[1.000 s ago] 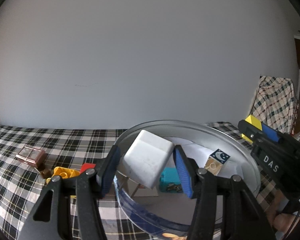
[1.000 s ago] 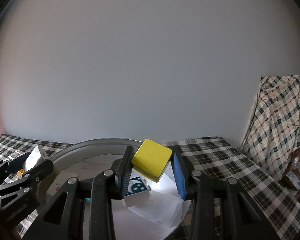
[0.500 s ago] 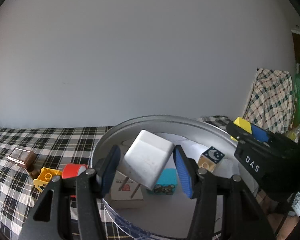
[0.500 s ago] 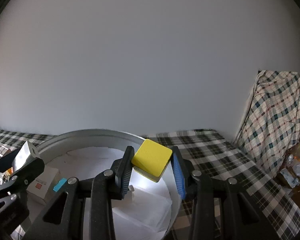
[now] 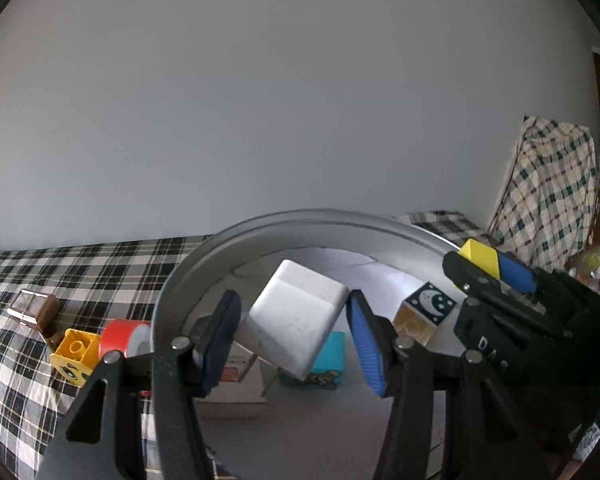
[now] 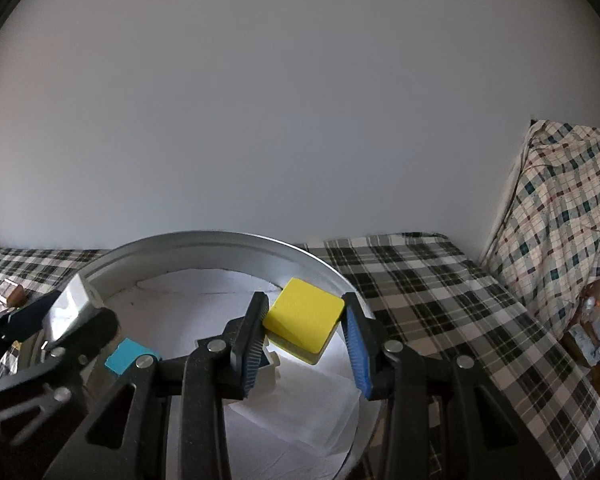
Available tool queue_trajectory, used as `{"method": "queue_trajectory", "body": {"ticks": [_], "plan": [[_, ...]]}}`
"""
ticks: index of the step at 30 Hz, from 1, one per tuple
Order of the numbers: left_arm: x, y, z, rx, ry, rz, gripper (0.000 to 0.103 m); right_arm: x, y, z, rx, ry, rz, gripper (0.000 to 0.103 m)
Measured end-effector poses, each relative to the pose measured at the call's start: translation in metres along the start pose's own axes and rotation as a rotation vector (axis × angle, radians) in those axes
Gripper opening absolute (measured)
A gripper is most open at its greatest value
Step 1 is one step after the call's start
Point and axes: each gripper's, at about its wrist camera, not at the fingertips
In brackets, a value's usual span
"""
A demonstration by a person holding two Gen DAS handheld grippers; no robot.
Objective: Organize rigid objects
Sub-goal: 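Carry the white box and yellow cube over the tin with both tools, then open both tools to drop the white box and yellow cube into the tin, then withdraw both tools from the tin toward the yellow brick and red roll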
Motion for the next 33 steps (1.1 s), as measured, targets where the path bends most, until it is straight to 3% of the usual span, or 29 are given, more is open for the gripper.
{"method": "queue_trajectory", "body": {"ticks": [12,16,18,19,21,23,26,33], "plan": [[0.000,0.000,0.015,-0.054,0.079,-0.006,0.055,0.002,-0.006,0.011,-0.044,0.059,0.033,0.040],[0.001,0.000,0.008,-0.087,0.043,-0.002,0.076,0.002,-0.006,0.009,-0.090,0.049,0.041,0.042],[0.001,0.005,0.002,-0.103,0.017,-0.021,0.087,0.003,-0.010,0.006,-0.083,0.038,0.065,0.054],[0.001,0.009,-0.001,-0.107,0.003,-0.039,0.100,0.003,-0.013,0.004,-0.071,0.029,0.080,0.059],[0.001,0.016,-0.007,-0.100,-0.027,-0.074,0.103,0.002,-0.023,-0.003,-0.039,-0.003,0.120,0.080],[0.001,0.019,-0.013,-0.082,-0.046,-0.081,0.103,0.002,-0.034,-0.013,-0.040,-0.058,0.179,0.093],[0.001,0.016,-0.018,-0.089,-0.063,-0.047,0.103,0.003,-0.046,-0.025,-0.042,-0.133,0.249,0.095],[0.003,0.012,-0.020,-0.103,-0.076,0.028,0.103,0.004,-0.039,-0.019,-0.029,-0.107,0.218,0.095]]}}
Point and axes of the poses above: each gripper's, at about its wrist camera, not at the fingertips, and z roughly the way its jaws point, y to its left, x to its underside, and after that the axes turned 5 degrees about -z, right-handed
